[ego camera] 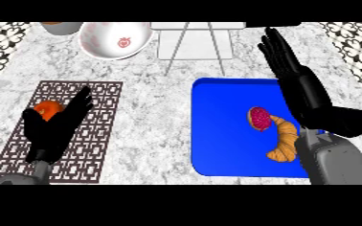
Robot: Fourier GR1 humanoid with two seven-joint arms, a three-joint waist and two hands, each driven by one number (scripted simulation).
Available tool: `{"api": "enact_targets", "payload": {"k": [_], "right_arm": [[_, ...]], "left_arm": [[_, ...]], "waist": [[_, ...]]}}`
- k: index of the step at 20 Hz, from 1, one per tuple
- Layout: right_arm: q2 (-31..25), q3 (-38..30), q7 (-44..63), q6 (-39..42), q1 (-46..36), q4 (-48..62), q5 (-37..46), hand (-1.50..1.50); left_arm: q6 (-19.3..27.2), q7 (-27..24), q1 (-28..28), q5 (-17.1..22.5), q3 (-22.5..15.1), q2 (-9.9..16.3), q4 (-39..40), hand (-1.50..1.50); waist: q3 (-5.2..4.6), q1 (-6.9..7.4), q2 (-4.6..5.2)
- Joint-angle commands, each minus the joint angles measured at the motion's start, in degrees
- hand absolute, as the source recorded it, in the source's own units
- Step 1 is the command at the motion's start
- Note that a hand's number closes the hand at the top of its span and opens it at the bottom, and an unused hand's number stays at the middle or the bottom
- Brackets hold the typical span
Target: Pick the cupcake from the tray and place it in the tiered shelf
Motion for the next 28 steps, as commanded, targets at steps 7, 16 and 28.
{"api": "enact_targets", "payload": {"k": [7,16,28], "right_arm": [[11.42,-20.29,1.44,-20.5,4.92,-2.48,-15.21,-1.5],[11.61,-28.9,-9.62,-48.38,24.63,7.33,11.22,-1.5],[2.08,-9.97,2.47,-39.19,38.13,-7.9,15.31,-1.5]], "left_arm": [[4.41,-5.79,-2.88,-5.29,0.57,-2.07,-1.1,0.0],[7.44,-10.34,-3.78,-11.11,-3.15,-5.55,-1.18,0.0],[6.95,-10.61,-9.99,-14.88,-3.85,-11.0,6.08,0.0]], "waist": [[3.35,-3.4,-1.08],[0.51,0.14,1.47],[0.23,2.29,1.66]]}}
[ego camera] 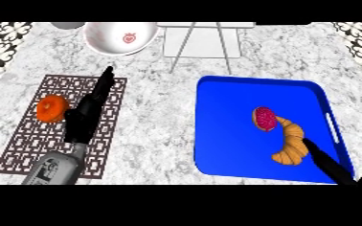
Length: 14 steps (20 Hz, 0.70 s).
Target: Pick the cupcake from the tray and place it in the tiered shelf
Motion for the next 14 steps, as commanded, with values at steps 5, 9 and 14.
{"api": "enact_targets", "payload": {"k": [5,9,14], "right_arm": [[-10.53,8.14,30.12,3.92,1.56,-12.48,15.99,-1.5],[-16.46,11.62,43.79,13.08,1.52,-17.81,20.44,-1.5],[-24.31,13.72,62.17,25.66,-5.36,-20.82,23.44,-1.5]], "left_arm": [[0.12,-0.02,0.36,-1.63,-0.14,-1.56,0.2,0.0],[-0.31,0.36,0.28,-2.13,-1.28,-2.14,-0.44,0.0],[-1.1,0.82,-0.86,-1.37,-0.03,-1.93,-0.37,0.0]], "waist": [[-0.15,1.14,0.09],[-0.29,1.27,0.08],[-0.3,2.31,0.27]]}}
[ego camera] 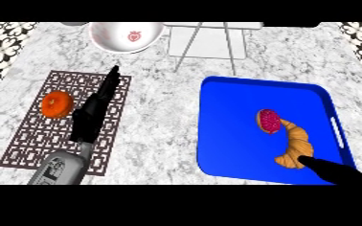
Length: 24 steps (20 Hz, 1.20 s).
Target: Pick the cupcake from the tray and place it in the tiered shelf
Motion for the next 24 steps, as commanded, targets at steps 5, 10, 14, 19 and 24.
{"api": "enact_targets", "payload": {"k": [5,10,14,19,24], "right_arm": [[-4.77,5.67,30.14,16.32,-13.29,-7.52,5.44,-1.5],[1.82,10.63,35.1,18.11,-20.25,-4.69,11.55,-1.5],[4.92,11.02,32.82,17.67,-19.88,-3.6,15.71,-1.5],[8.83,12.04,33.96,19.16,-21.6,-0.34,21.67,-1.5],[14.22,12.24,32.42,20.56,-23.82,3.81,24.81,-1.5]], "left_arm": [[-0.19,2.94,-2.4,-0.86,1.08,-0.3,-0.95,0.0],[-1.51,-0.06,-0.39,-1.39,1.25,-1.75,2.07,0.0],[-2.95,-1.69,-2.19,-1.34,3.71,-2.05,5.77,0.0],[-3.98,0.87,-0.93,-1.02,4.54,-0.38,1.61,0.0],[-3.98,-1.72,-0.87,-1.9,4.59,-2.78,4.06,0.0]], "waist": [[0.2,0.02,-0.16],[0.22,-0.23,-0.12],[0.27,-0.91,-0.15],[0.28,-0.77,-0.24],[0.27,-0.8,-0.12]]}}
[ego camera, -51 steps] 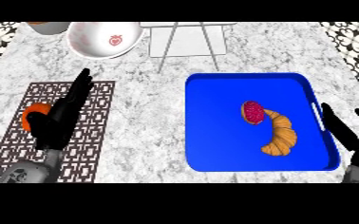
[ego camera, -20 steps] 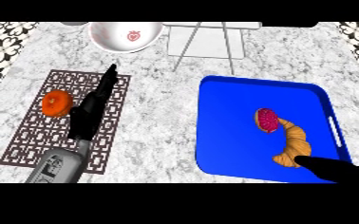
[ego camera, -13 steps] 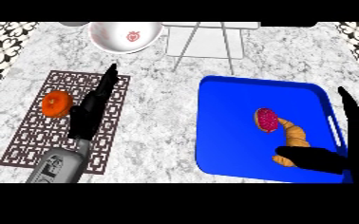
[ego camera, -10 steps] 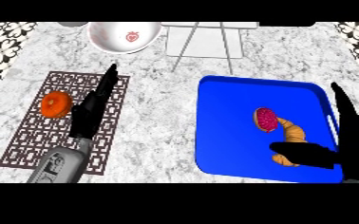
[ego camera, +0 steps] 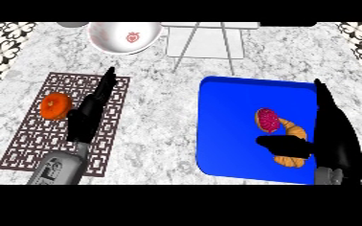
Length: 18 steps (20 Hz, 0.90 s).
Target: Pick the cupcake from the tray and place it in the tiered shelf
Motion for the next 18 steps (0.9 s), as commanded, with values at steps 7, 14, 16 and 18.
{"api": "enact_targets", "payload": {"k": [7,14,16,18], "right_arm": [[7.89,-2.2,6.91,3.19,-2.97,5.82,5.32,-1.5],[9.5,-7.21,2.5,5.06,-0.59,7.06,5.07,-1.5],[13.08,-1.27,5.89,6.24,0.55,3.74,10.11,-1.5],[14.7,-1.35,5.59,4.85,0.13,5.33,11.17,-1.5]], "left_arm": [[0.23,3.13,-0.7,-2.53,0.1,-1.86,-1.41,0.0],[-0.92,3.72,2.75,-2.85,0.7,-1.69,-6.11,0.0],[-1.3,2.58,0.89,-3.33,1.94,-2.22,-2.4,0.0],[-2.63,0.43,2.81,-2.73,2.63,-1.99,-2.37,0.0]], "waist": [[0.05,-0.07,0.0],[0.07,-0.04,-0.1],[0.04,-0.3,-0.08],[0.04,-0.17,-0.04]]}}
